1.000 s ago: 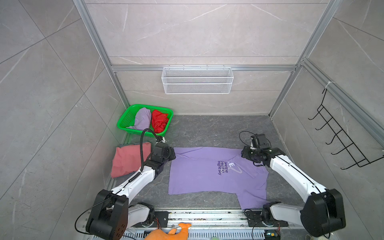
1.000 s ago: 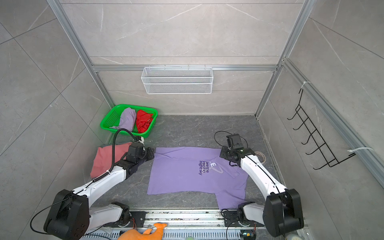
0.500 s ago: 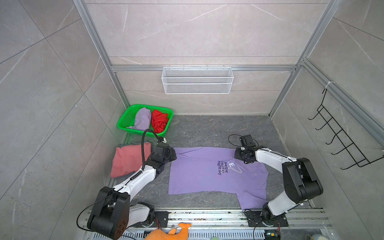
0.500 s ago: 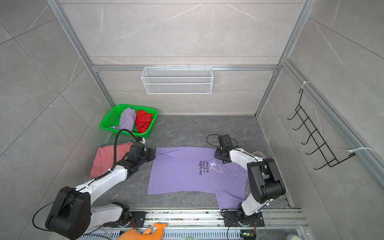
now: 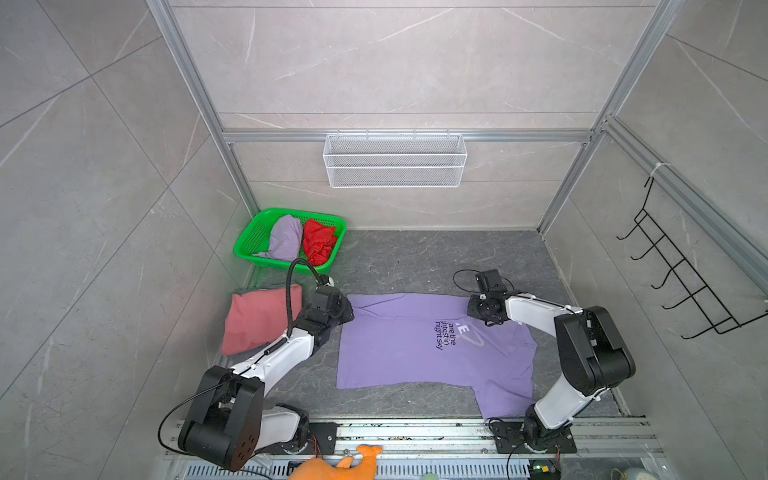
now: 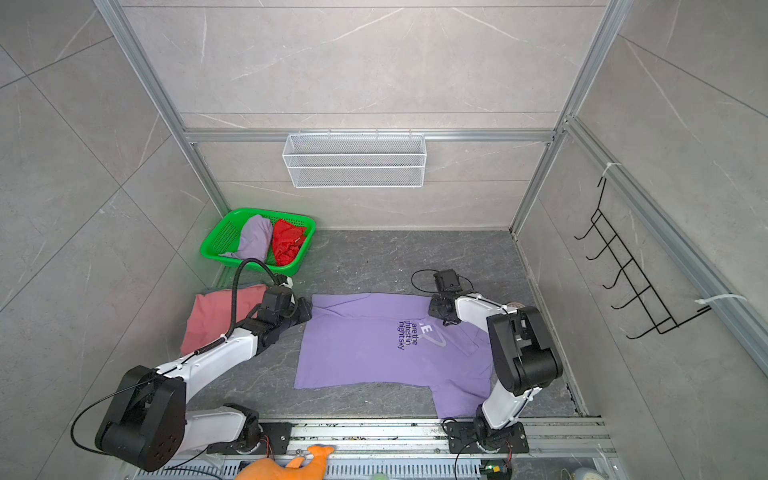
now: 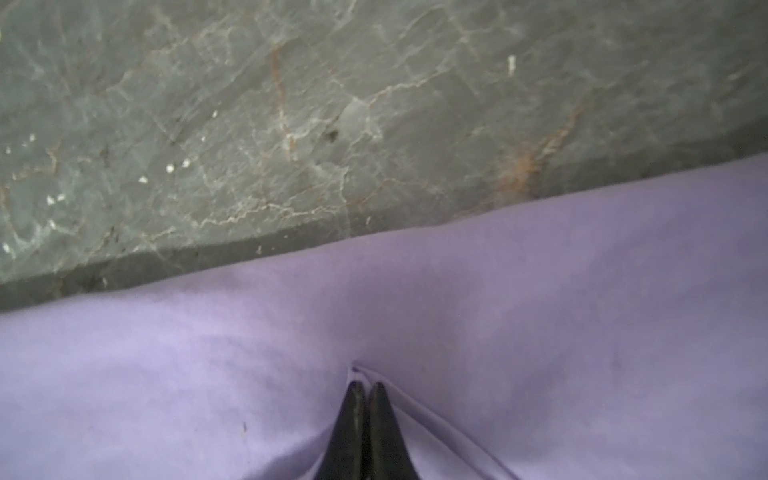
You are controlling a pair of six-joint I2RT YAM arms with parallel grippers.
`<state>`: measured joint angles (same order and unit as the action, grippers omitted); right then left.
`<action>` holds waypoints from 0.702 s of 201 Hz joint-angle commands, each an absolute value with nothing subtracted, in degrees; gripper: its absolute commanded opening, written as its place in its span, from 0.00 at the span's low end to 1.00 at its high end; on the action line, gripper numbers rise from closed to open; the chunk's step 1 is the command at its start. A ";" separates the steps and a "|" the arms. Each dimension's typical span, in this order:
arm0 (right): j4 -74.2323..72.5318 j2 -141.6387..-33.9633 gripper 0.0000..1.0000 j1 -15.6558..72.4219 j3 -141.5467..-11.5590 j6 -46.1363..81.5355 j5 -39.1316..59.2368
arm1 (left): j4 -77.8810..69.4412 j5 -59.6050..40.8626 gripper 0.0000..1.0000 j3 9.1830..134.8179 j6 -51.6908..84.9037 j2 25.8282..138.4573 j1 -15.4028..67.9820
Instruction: Fold and stack the t-shirts
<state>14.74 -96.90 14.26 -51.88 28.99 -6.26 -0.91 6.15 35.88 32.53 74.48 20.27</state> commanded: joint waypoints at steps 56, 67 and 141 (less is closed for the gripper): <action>28.88 -83.19 0.02 18.29 -51.41 31.96 -10.00 | 5.67 8.42 0.45 42.65 34.80 80.39 20.51; 29.79 -81.96 0.02 18.68 -50.68 32.53 -10.01 | 7.56 8.30 0.48 44.47 35.17 82.07 20.48; 31.84 -80.30 0.03 21.18 -49.25 34.28 -11.87 | 21.09 -0.87 0.48 52.89 45.02 89.29 20.93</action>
<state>30.26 -80.25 20.73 -49.91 33.06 -9.89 15.29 3.73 51.59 40.40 88.49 20.34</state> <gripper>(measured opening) 0.050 0.488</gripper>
